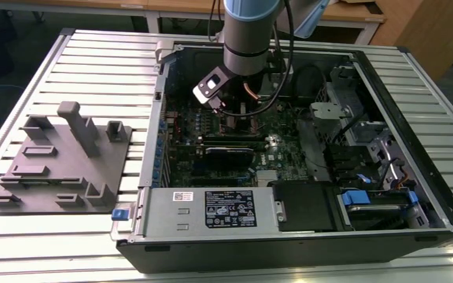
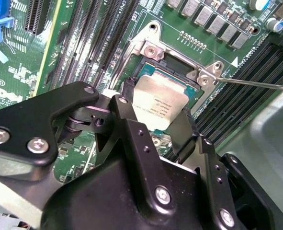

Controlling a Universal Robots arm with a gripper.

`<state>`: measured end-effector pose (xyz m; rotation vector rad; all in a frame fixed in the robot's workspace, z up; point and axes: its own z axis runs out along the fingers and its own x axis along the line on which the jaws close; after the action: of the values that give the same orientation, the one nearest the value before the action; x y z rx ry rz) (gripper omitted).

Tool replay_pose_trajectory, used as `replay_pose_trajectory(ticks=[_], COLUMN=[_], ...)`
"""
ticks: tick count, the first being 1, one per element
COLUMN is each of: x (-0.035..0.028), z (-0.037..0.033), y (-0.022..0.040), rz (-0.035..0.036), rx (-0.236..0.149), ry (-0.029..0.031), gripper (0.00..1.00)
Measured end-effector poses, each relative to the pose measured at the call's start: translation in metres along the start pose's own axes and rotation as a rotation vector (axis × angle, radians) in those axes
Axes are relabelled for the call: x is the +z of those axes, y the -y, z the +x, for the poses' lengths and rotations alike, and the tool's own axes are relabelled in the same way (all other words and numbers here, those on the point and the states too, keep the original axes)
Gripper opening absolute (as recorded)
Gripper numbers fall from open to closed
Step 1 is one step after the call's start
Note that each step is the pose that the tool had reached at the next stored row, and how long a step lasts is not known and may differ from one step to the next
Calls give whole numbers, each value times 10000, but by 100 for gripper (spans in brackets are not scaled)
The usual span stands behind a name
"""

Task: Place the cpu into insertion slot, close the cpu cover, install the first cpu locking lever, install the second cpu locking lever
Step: 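Place the cpu into insertion slot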

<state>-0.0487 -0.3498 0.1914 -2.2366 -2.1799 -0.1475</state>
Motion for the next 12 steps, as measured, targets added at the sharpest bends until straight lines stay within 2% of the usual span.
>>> replay_pose_trajectory(ticks=[12], x=[14], z=[2], y=[0], rz=[-3], rx=[2], ry=[-33], gripper=[55])
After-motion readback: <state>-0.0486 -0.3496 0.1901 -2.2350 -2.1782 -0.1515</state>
